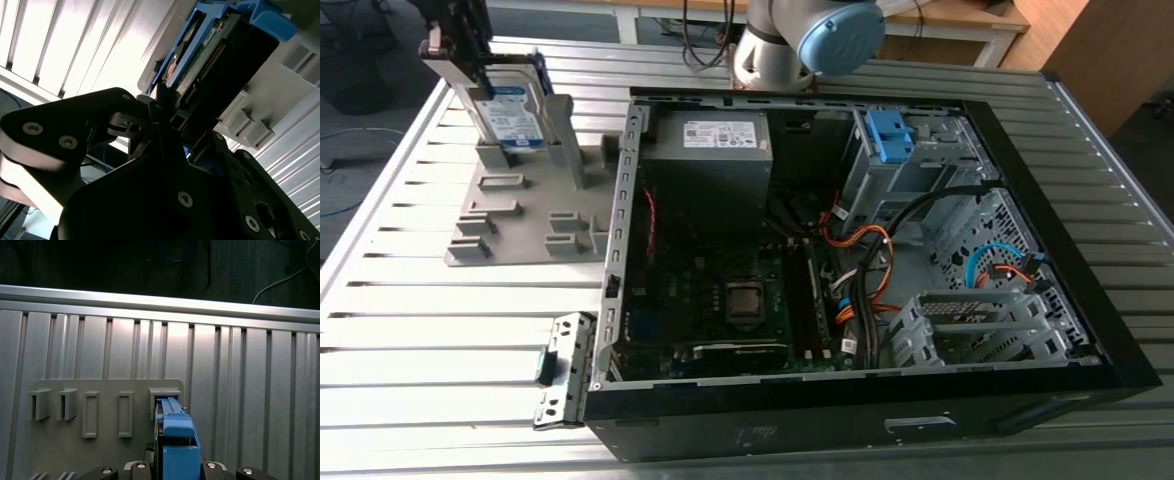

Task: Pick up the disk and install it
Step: 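Pick up the disk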

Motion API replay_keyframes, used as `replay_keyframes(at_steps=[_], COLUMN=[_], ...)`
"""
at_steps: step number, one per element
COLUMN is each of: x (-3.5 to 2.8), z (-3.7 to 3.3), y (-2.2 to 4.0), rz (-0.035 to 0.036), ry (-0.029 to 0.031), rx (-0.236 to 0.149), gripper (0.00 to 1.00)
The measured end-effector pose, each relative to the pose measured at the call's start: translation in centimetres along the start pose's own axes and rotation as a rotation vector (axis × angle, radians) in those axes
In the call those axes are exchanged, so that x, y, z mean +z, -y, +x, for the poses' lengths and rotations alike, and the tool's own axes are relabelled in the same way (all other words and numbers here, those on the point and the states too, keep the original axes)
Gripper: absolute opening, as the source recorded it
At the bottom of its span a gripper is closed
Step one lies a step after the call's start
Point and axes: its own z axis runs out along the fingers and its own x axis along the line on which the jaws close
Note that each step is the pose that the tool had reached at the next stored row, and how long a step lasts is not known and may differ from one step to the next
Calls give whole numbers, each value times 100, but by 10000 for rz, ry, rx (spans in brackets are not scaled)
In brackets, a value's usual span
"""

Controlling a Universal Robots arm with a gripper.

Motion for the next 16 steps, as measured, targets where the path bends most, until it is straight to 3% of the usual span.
replay_keyframes(at_steps=[16], x=[-94], z=[-7], y=[-3], rz=[0], ry=[3], rx=[0], gripper=[36])
